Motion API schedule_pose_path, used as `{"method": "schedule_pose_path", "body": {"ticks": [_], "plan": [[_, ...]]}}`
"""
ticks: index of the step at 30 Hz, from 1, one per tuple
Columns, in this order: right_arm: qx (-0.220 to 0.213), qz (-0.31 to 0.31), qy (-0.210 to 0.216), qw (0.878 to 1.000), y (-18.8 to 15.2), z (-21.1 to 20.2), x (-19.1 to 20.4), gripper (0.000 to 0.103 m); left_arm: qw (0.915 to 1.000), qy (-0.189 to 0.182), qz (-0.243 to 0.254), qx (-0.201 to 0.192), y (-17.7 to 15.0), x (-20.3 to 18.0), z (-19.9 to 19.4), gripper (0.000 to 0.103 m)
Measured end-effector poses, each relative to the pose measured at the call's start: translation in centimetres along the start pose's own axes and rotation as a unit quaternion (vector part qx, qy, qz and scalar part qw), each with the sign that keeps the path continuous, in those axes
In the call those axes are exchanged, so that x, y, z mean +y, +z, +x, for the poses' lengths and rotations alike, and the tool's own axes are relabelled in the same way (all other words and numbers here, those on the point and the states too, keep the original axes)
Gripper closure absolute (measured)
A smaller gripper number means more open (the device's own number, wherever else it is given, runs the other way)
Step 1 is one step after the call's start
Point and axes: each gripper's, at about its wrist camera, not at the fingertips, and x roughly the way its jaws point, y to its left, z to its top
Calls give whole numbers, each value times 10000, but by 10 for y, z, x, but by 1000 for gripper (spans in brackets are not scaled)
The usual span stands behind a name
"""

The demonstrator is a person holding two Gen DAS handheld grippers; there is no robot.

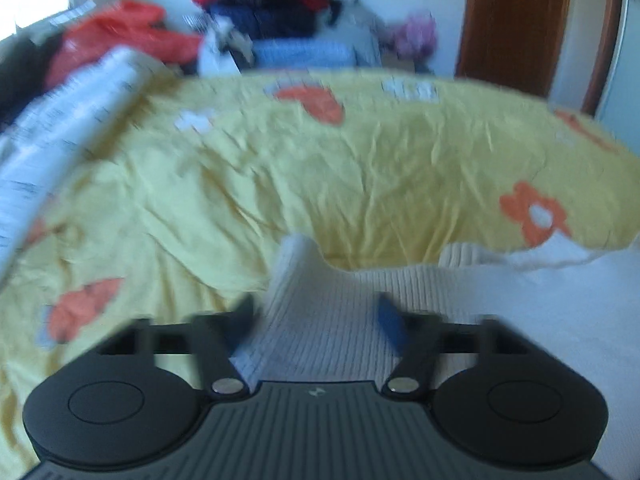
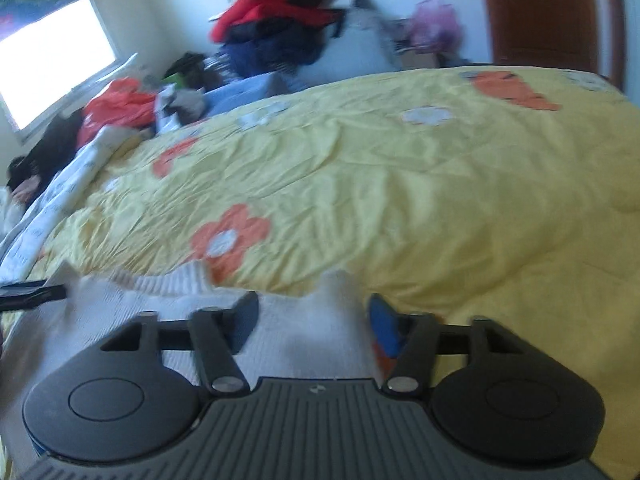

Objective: Fold small clothes
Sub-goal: 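Open both grippers and withdraw from the folded cardigan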

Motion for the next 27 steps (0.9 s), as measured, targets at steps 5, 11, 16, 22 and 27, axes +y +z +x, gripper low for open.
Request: {"method": "schedule_pose_path", "body": {"ticks": [5, 11, 16, 22, 27], "plan": [[-291, 53, 164, 9994, 5, -6, 1, 87, 9988, 116, -242, -407, 7, 9, -7, 95], [-213, 298, -178, 9992, -10, 17, -13, 89, 9967, 583, -401, -397, -10, 19, 18, 95], [-273, 416, -429, 9978, -9, 4, -6, 58, 9937, 886, 82, -686, -14, 2, -7, 91], [-1410, 287, -207, 9894, -4, -57, 18, 39, 9752, 1452, 408, -1619, -9, -19, -64, 59], [-911, -514, -335, 9940, -13, -13, 57, 36, 9780, 1049, 878, -1573, -10, -56, -42, 33]]}}
